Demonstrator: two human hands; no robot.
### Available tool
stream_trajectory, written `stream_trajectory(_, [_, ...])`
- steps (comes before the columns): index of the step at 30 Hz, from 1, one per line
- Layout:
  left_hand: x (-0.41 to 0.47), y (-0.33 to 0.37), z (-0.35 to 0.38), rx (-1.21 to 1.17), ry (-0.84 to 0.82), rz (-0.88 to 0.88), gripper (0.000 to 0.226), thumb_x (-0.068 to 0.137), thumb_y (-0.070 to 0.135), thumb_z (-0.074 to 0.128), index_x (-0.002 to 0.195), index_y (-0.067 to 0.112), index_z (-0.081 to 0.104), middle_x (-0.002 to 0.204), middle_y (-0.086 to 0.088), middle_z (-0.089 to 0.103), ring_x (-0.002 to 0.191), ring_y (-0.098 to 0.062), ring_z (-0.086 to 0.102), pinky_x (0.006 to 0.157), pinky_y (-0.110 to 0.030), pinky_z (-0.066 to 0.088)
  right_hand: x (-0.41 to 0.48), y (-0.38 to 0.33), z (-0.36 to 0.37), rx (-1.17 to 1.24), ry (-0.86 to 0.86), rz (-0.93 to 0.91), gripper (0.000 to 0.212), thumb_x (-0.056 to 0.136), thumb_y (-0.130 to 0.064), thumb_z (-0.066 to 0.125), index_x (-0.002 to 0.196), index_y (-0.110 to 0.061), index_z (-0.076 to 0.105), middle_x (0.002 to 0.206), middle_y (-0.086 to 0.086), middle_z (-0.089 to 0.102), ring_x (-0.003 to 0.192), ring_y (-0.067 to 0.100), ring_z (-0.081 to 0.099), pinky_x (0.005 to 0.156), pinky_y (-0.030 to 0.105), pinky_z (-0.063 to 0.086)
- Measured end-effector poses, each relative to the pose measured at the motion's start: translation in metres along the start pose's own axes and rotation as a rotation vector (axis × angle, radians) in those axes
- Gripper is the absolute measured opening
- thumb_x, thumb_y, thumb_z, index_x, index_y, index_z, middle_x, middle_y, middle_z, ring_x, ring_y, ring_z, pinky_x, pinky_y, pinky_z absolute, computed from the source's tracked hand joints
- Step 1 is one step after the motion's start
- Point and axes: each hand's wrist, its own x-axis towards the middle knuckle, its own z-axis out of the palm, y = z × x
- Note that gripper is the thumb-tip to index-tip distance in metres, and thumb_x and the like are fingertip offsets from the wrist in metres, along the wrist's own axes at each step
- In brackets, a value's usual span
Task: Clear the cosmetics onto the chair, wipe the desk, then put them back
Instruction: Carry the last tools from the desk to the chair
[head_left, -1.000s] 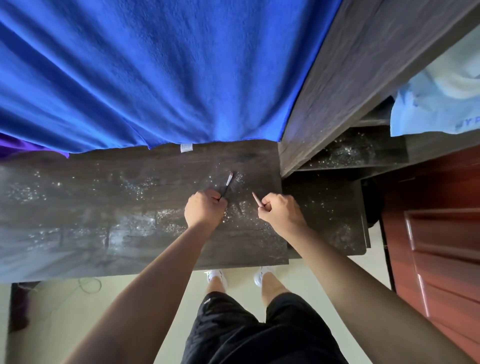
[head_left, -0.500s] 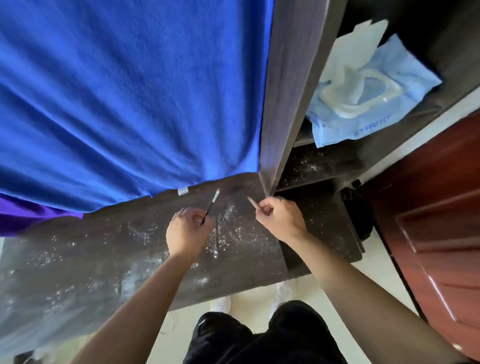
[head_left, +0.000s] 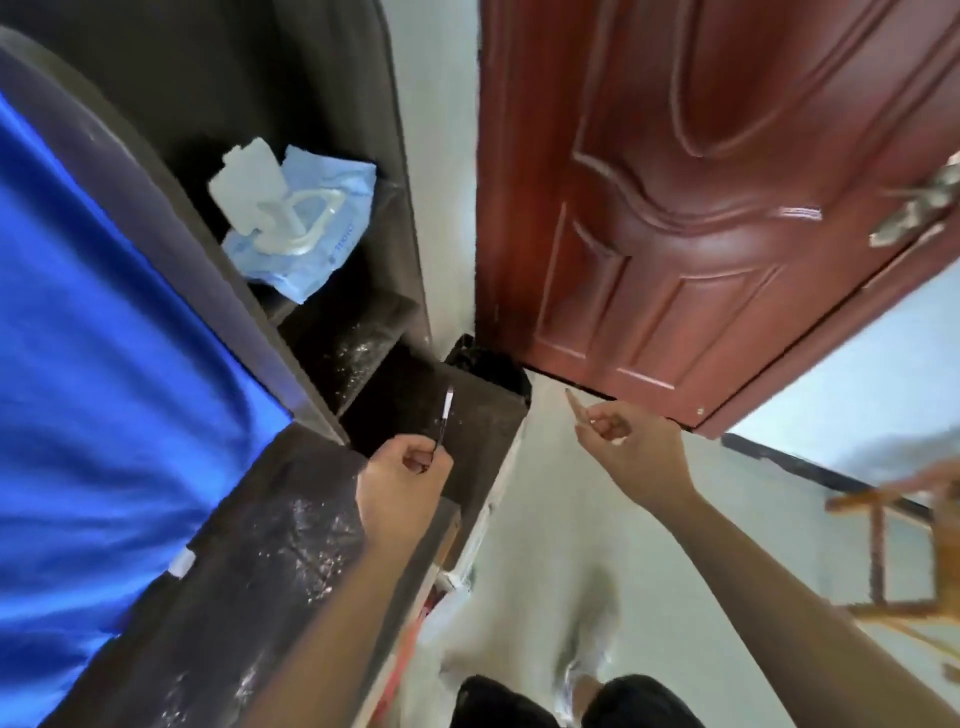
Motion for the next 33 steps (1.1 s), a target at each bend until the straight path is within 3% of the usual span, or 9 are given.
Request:
stream_trajectory(2, [-0.011, 0.032, 0.028, 0.016, -0.093, 0.106, 0.017, 0.08, 0.029, 0.075, 0.07, 0.037, 0.063, 0.068, 0.016, 0.067, 0.069, -0.001, 0.063, 0.064, -0.016, 0.044, -0.015, 0.022, -0.052, 0.033, 0.122, 0.042, 0.025, 0.079, -0.026, 0.08, 0.073, -0.046, 0.065, 0.075, -0.027, 0.067, 0.069, -0.003, 0.063, 0.066, 0.004, 0.042])
stream_trajectory(7, [-0.073, 0.108, 0.111, 0.008, -0.263, 0.286, 0.008, 0.079, 0.029, 0.075, 0.077, 0.03, 0.068, 0.072, 0.012, 0.069, 0.073, -0.008, 0.065, 0.073, -0.026, 0.049, -0.064, 0.09, -0.169, 0.094, 0.365, 0.175, 0.012, 0.082, -0.036, 0.079, 0.077, -0.037, 0.069, 0.074, -0.024, 0.069, 0.071, 0.0, 0.065, 0.064, 0.008, 0.043])
stream_trajectory(11, [-0.15, 0.152, 0.199, 0.06, -0.406, 0.396, 0.008, 0.078, 0.033, 0.073, 0.074, 0.031, 0.066, 0.071, 0.013, 0.067, 0.072, -0.007, 0.063, 0.068, -0.024, 0.047, -0.11, 0.159, -0.252, 0.053, 0.467, 0.239, 0.018, 0.082, -0.036, 0.078, 0.077, -0.046, 0.064, 0.076, -0.031, 0.067, 0.073, -0.003, 0.065, 0.063, 0.007, 0.043])
stream_trajectory(17, [-0.288, 0.213, 0.34, 0.022, -0.545, 0.487, 0.016, 0.076, 0.027, 0.076, 0.069, 0.036, 0.064, 0.065, 0.025, 0.063, 0.07, 0.004, 0.06, 0.055, -0.006, 0.036, -0.174, 0.271, -0.392, 0.058, 0.6, 0.385, 0.025, 0.081, -0.031, 0.078, 0.071, -0.047, 0.062, 0.073, -0.032, 0.066, 0.072, -0.008, 0.063, 0.06, 0.005, 0.042])
stream_trajectory(23, [-0.39, 0.27, 0.444, -0.015, -0.751, 0.552, 0.016, 0.078, 0.025, 0.076, 0.073, 0.037, 0.066, 0.07, 0.019, 0.066, 0.066, -0.001, 0.061, 0.061, -0.02, 0.047, -0.205, 0.356, -0.494, 0.051, 0.656, 0.542, 0.012, 0.08, -0.037, 0.079, 0.08, -0.04, 0.068, 0.072, -0.032, 0.065, 0.073, -0.008, 0.062, 0.059, 0.009, 0.039])
stream_trajectory(27, [-0.403, 0.3, 0.513, 0.044, -0.826, 0.615, 0.014, 0.078, 0.027, 0.075, 0.072, 0.036, 0.067, 0.072, 0.019, 0.067, 0.066, -0.006, 0.062, 0.064, -0.027, 0.053, -0.193, 0.407, -0.541, 0.094, 0.671, 0.614, 0.014, 0.081, -0.034, 0.08, 0.078, -0.04, 0.068, 0.07, -0.029, 0.065, 0.07, -0.01, 0.061, 0.055, 0.003, 0.041])
stream_trajectory(30, [-0.401, 0.319, 0.576, 0.079, -0.888, 0.612, 0.009, 0.08, 0.029, 0.074, 0.075, 0.034, 0.068, 0.07, 0.019, 0.067, 0.062, -0.007, 0.064, 0.063, -0.033, 0.056, -0.173, 0.447, -0.569, 0.109, 0.673, 0.689, 0.015, 0.082, -0.036, 0.079, 0.077, -0.043, 0.067, 0.071, -0.028, 0.064, 0.063, -0.006, 0.059, 0.049, 0.008, 0.043])
stream_trajectory(33, [-0.404, 0.339, 0.648, 0.121, -0.967, 0.599, 0.007, 0.081, 0.029, 0.074, 0.077, 0.03, 0.069, 0.066, 0.014, 0.067, 0.062, -0.01, 0.066, 0.065, -0.037, 0.059, -0.152, 0.49, -0.596, 0.101, 0.716, 0.756, 0.008, 0.082, -0.035, 0.08, 0.082, -0.037, 0.073, 0.07, -0.022, 0.067, 0.065, -0.004, 0.061, 0.053, 0.009, 0.044])
